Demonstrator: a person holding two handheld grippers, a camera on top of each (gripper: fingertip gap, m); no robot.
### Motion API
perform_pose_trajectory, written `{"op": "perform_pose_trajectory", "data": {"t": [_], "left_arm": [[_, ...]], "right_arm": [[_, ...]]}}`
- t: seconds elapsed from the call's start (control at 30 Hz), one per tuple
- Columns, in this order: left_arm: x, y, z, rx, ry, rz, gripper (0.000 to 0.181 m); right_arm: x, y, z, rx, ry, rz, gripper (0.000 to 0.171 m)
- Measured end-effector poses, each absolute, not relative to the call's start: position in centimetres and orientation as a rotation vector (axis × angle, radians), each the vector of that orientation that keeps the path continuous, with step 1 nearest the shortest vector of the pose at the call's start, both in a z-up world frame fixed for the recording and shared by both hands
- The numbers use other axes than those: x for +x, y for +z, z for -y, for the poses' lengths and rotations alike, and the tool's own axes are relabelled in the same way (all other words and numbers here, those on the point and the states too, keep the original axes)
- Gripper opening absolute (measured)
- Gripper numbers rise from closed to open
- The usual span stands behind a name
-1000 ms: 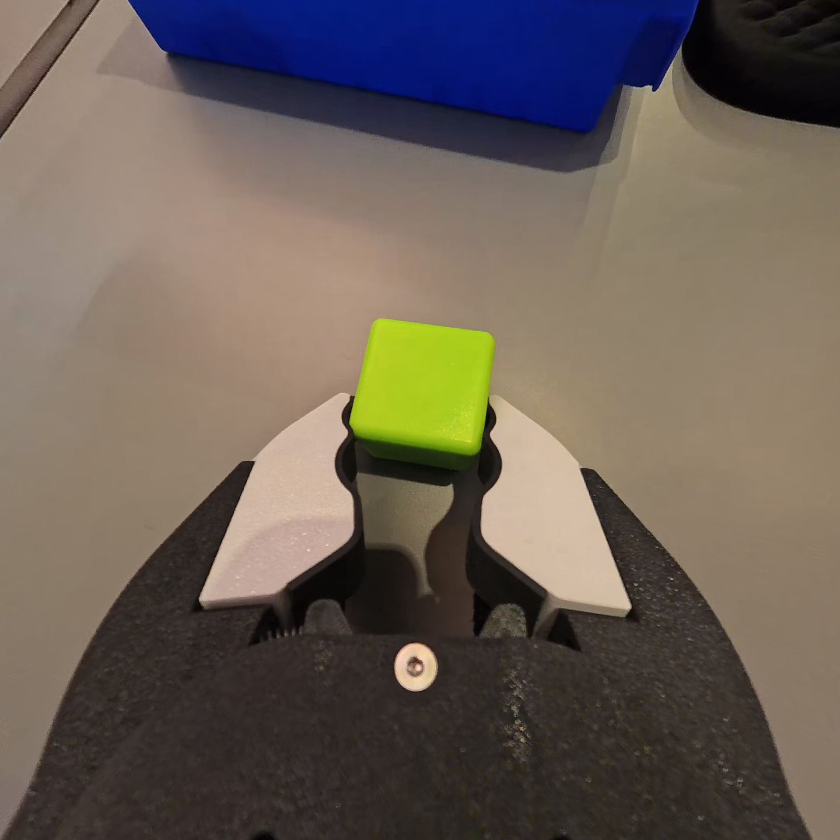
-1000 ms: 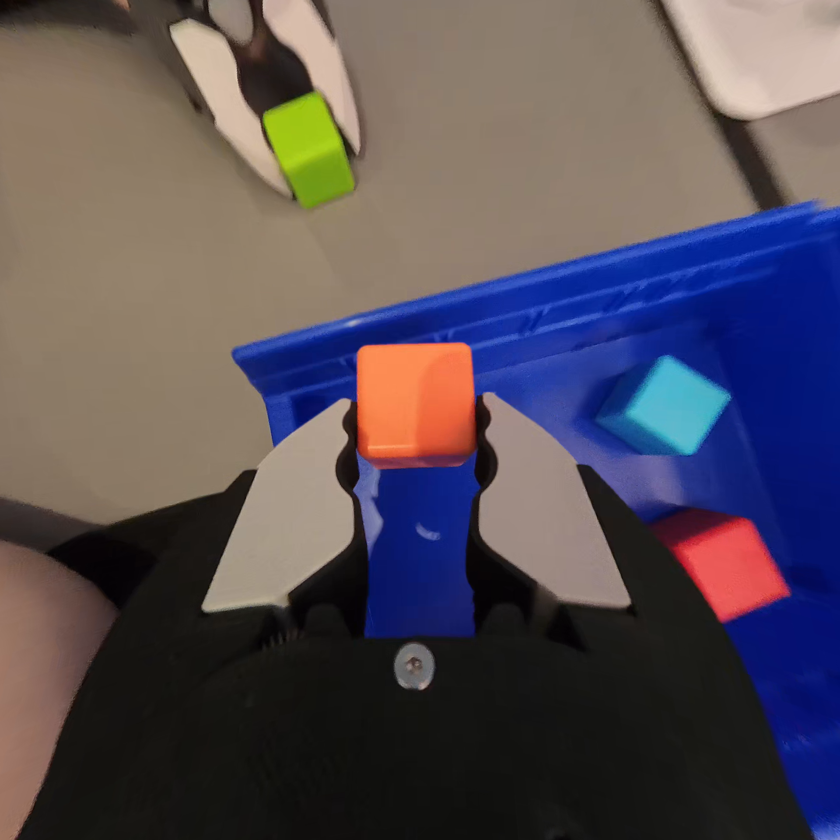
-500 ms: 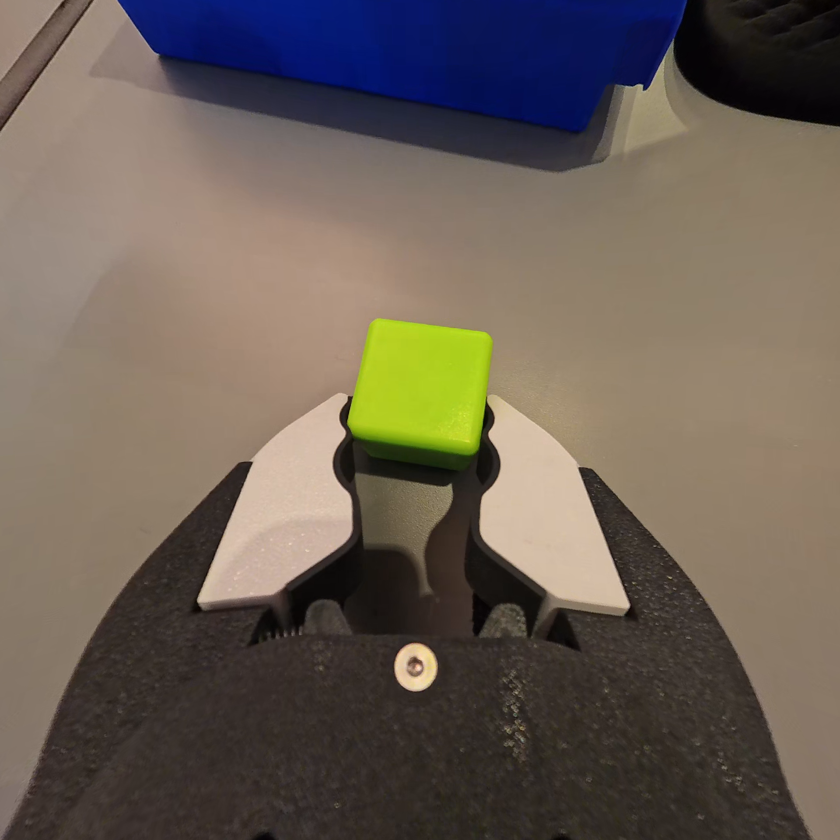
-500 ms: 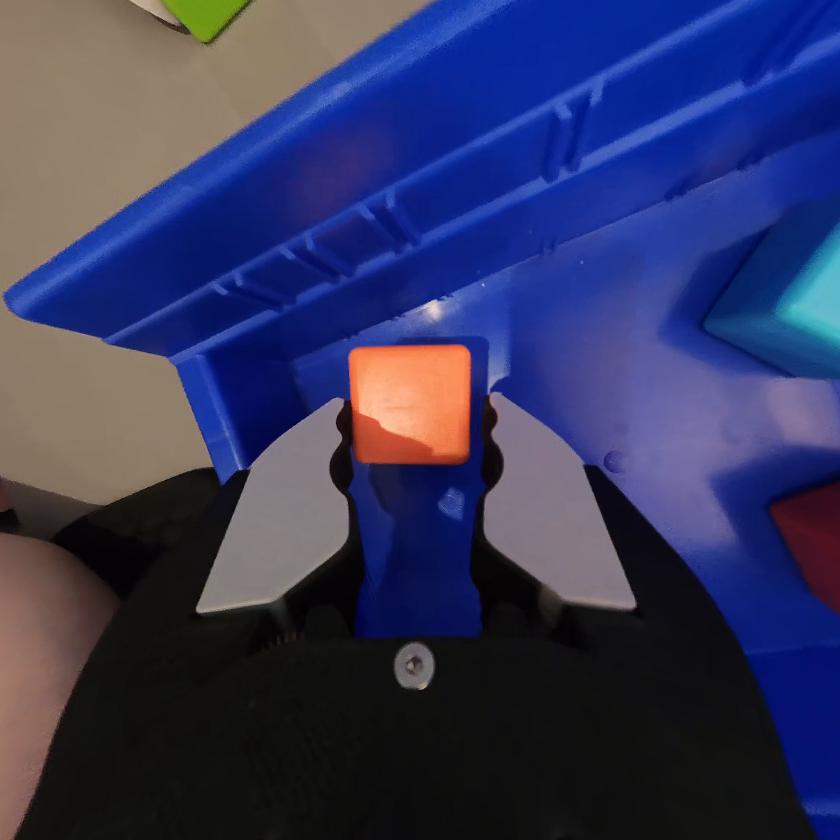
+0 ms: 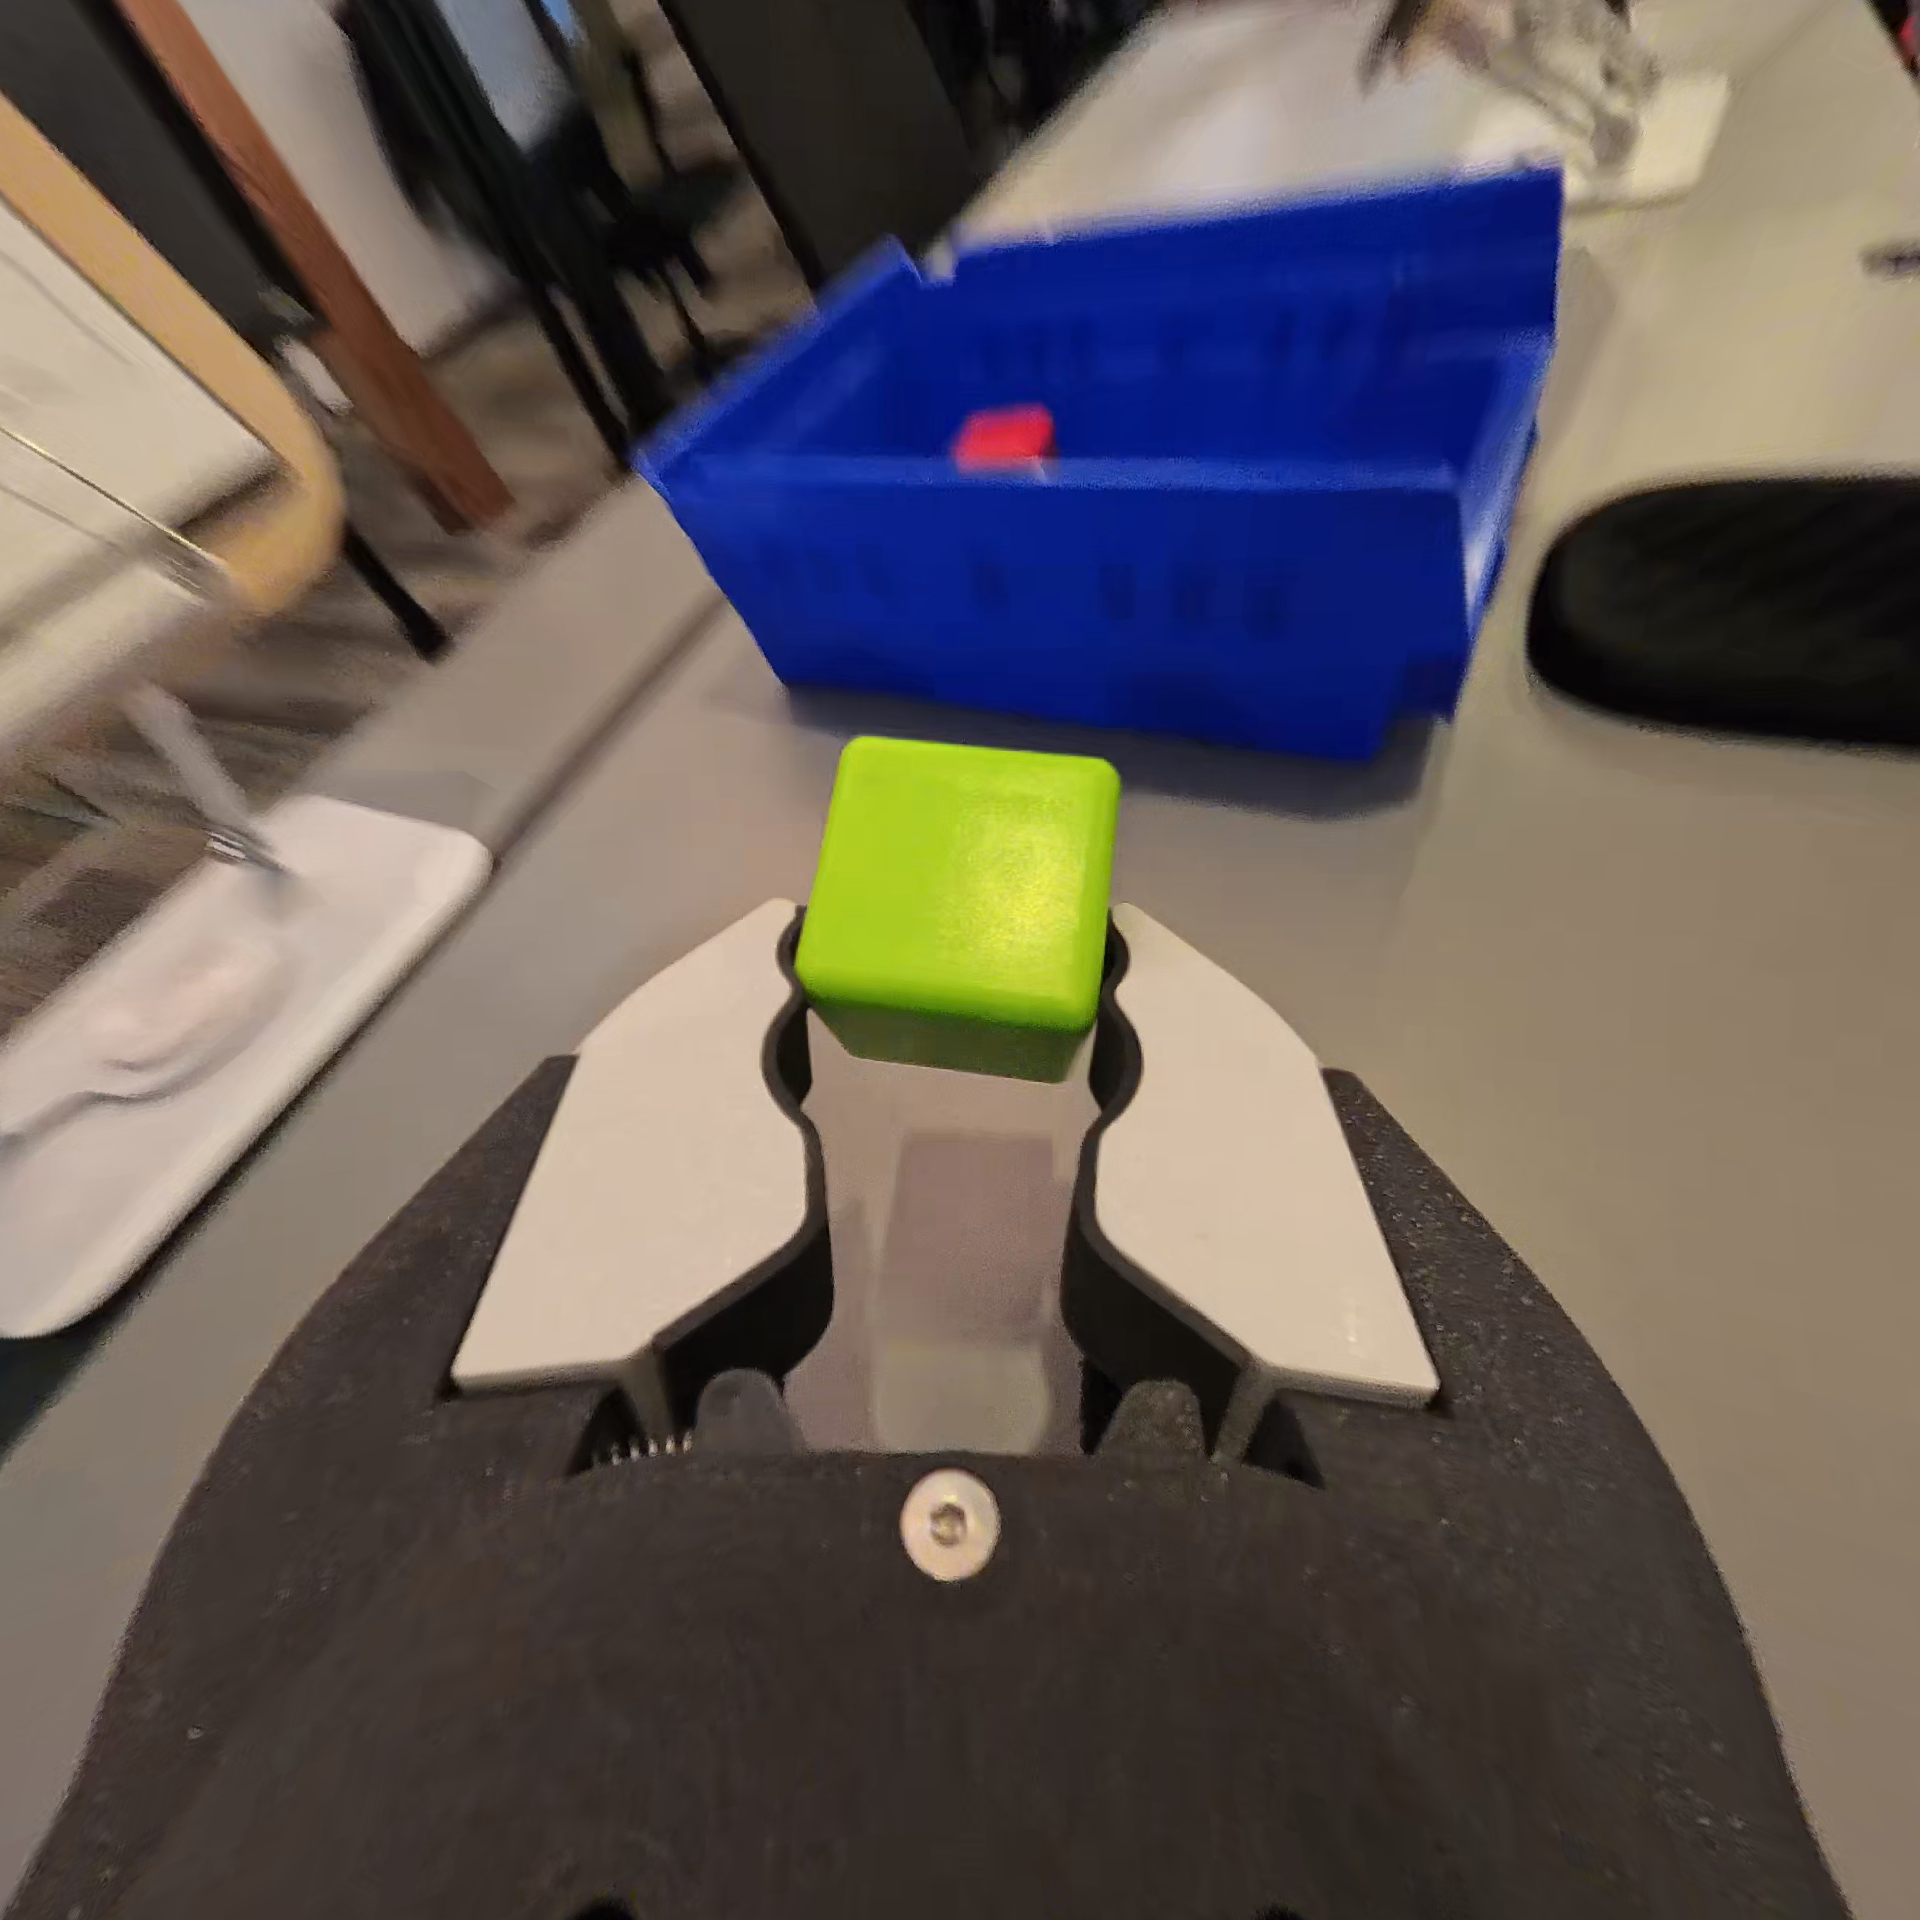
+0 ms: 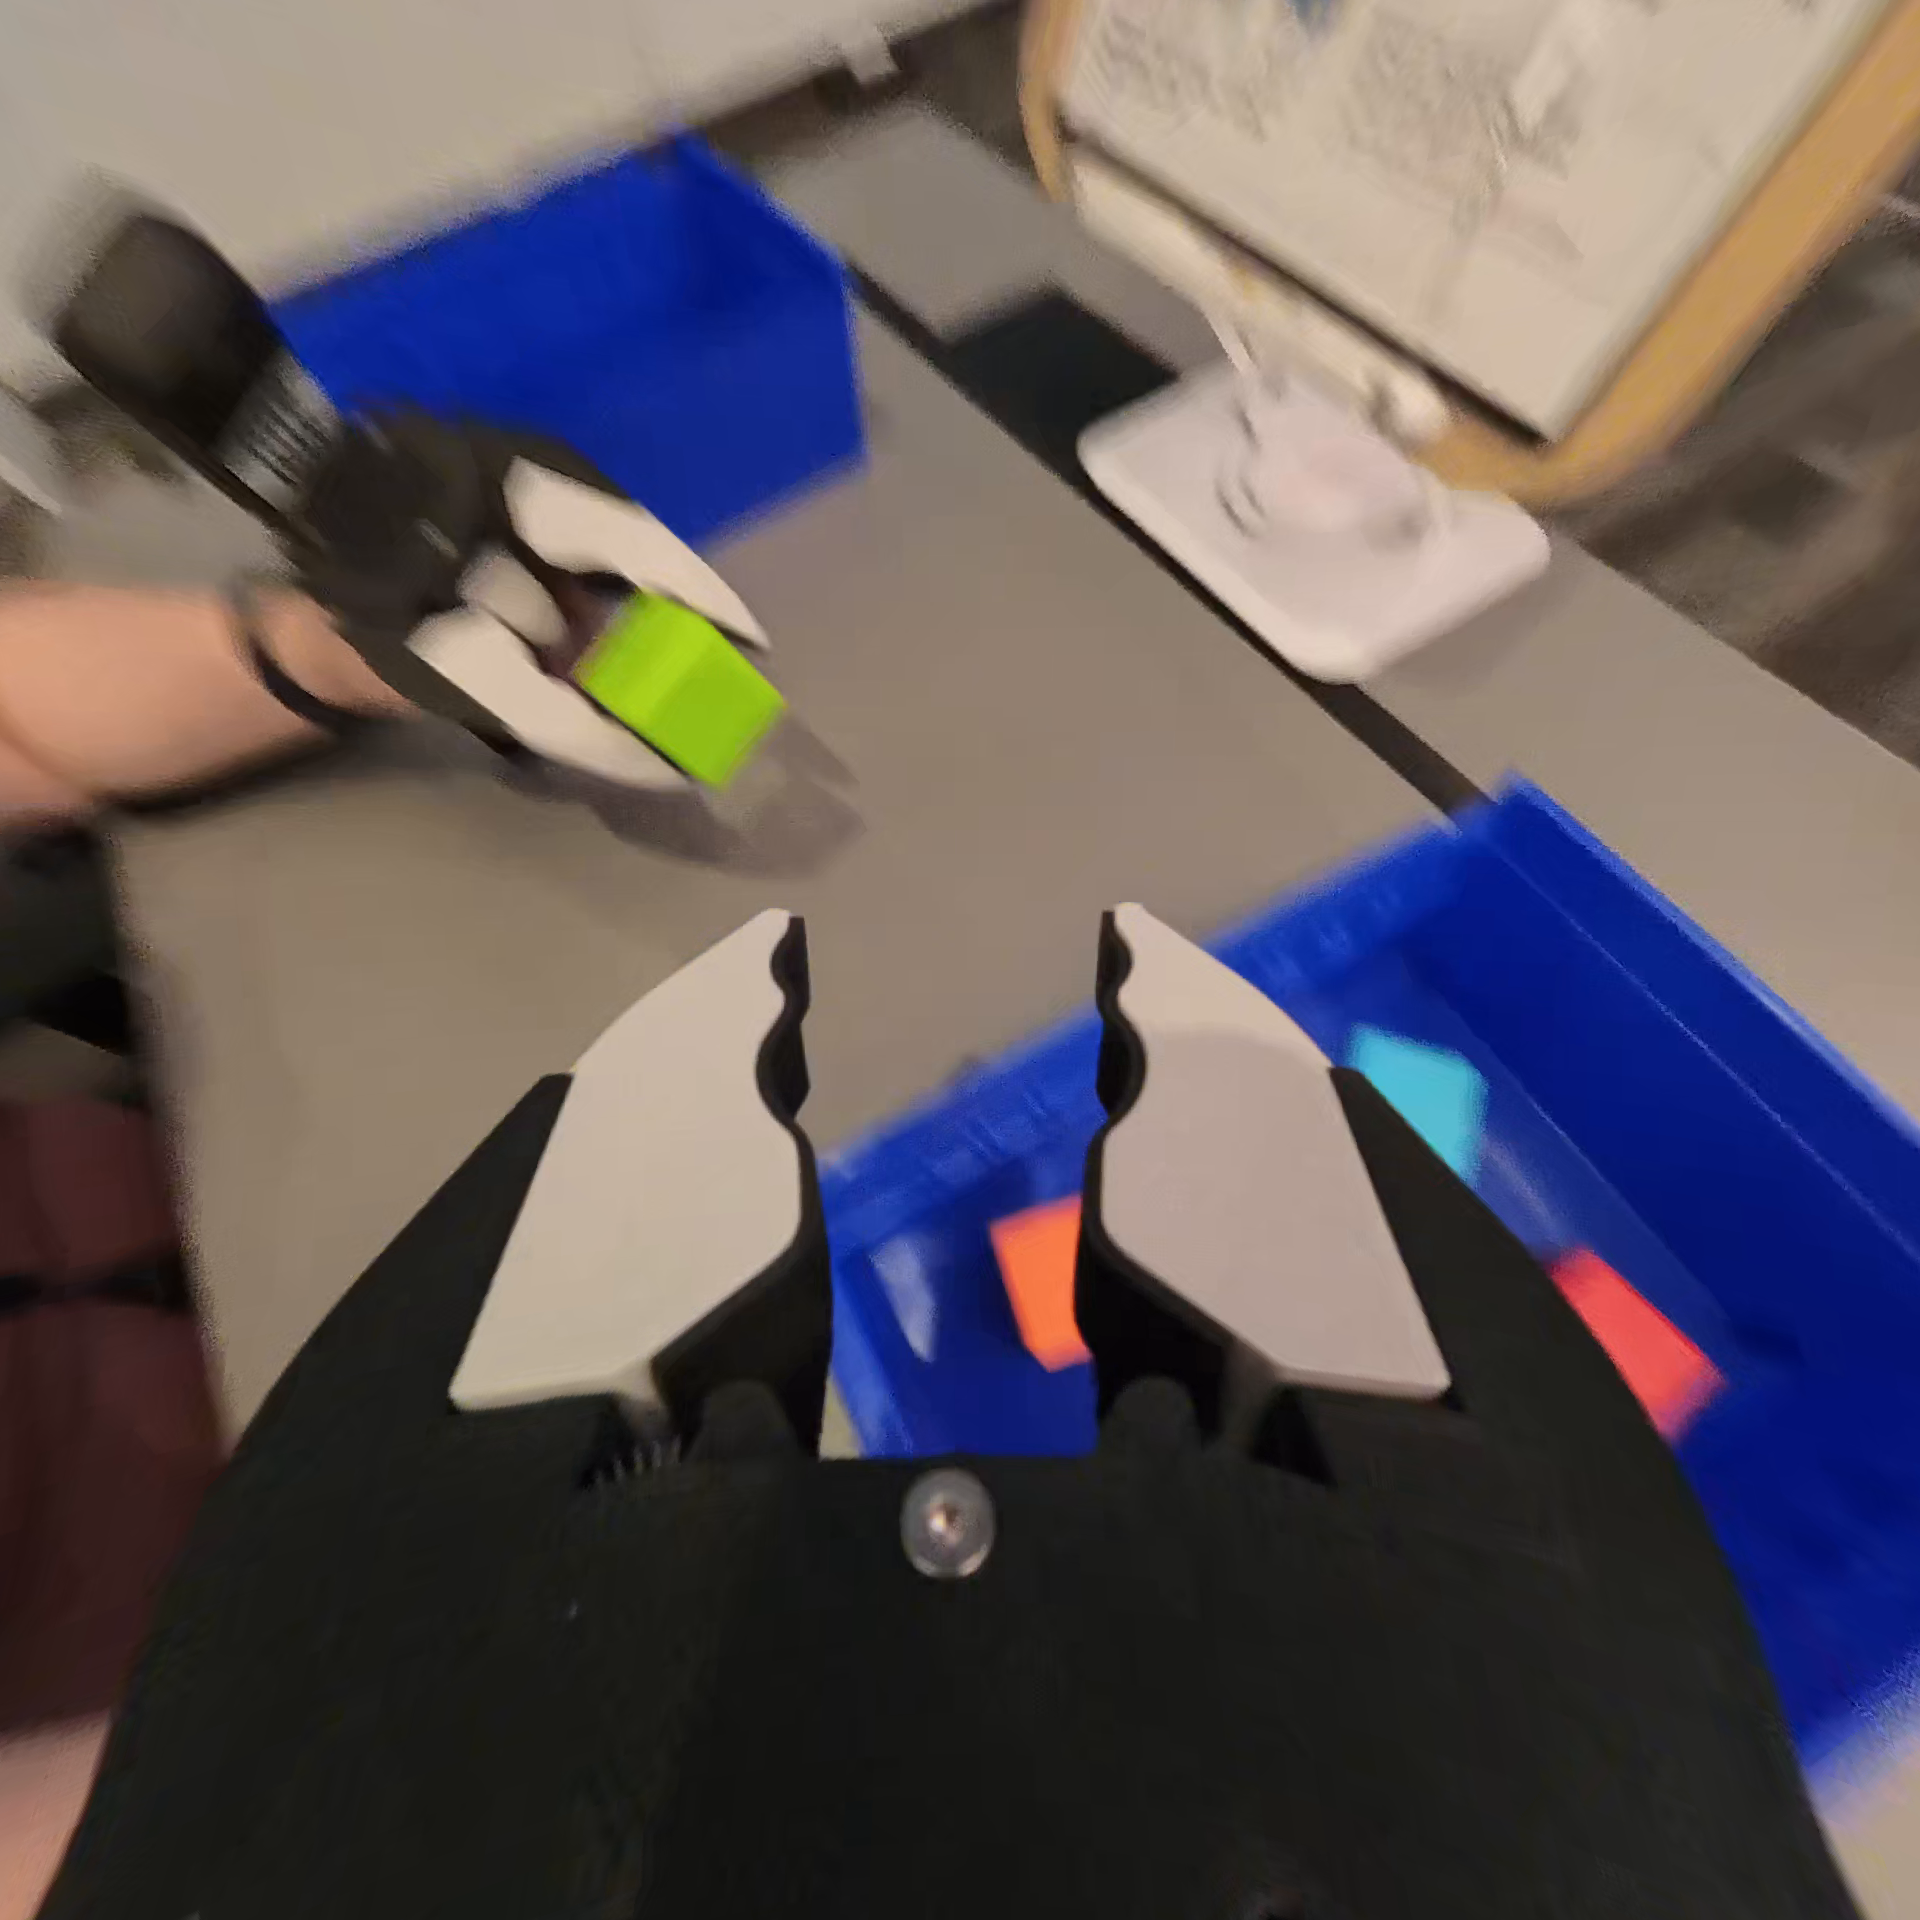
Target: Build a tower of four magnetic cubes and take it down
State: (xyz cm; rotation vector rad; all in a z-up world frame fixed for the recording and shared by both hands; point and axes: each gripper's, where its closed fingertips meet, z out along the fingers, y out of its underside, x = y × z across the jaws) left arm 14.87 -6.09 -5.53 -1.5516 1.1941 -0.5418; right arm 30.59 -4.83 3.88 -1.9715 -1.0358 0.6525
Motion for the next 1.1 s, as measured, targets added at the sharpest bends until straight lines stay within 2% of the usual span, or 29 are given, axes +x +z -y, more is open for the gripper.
{"op": "perform_pose_trajectory", "data": {"t": [0.07, 0.17, 0.27, 0.4, 0.43, 0.57, 0.7, 0.73, 0.77, 1.1], "left_arm": [[14.3, -2.4, 6.0, -1.464, -0.521, -1.109, 0.051], [13.6, 0.4, 6.4, -1.382, -0.499, -1.041, 0.051], [13.1, 1.6, 6.6, -1.340, -0.452, -1.027, 0.050], [13.1, 1.2, 6.5, -1.340, -0.419, -1.047, 0.050], [13.1, 1.0, 6.5, -1.346, -0.412, -1.050, 0.050], [13.2, 1.1, 6.7, -1.334, -0.431, -1.056, 0.049], [13.1, 1.3, 6.8, -1.312, -0.405, -1.072, 0.049], [13.2, 1.3, 6.9, -1.303, -0.404, -1.078, 0.049], [13.4, 1.1, 7.1, -1.305, -0.412, -1.096, 0.049], [14.0, 0.0, 7.1, -1.331, -0.336, -1.096, 0.053]], "right_arm": [[26.5, 7.3, 6.2, -1.886, 0.937, 0.956, 0.054], [21.0, 9.2, 7.1, -1.878, 1.315, 0.834, 0.054], [17.2, 7.6, 6.6, -1.930, 1.437, 0.812, 0.060], [14.7, 4.0, 5.5, -2.040, 1.369, 0.853, 0.062], [14.1, 3.2, 5.6, -2.060, 1.413, 0.862, 0.068], [12.6, 1.0, 5.5, -2.119, 1.601, 0.833, 0.069], [11.6, 1.2, 7.3, -2.097, 1.858, 0.869, 0.062], [11.4, 1.3, 7.6, -2.089, 1.907, 0.872, 0.055], [11.2, 1.3, 7.5, -2.083, 1.926, 0.864, 0.050], [13.5, 1.1, 7.6, -2.142, 1.669, 1.015, 0.049]]}}
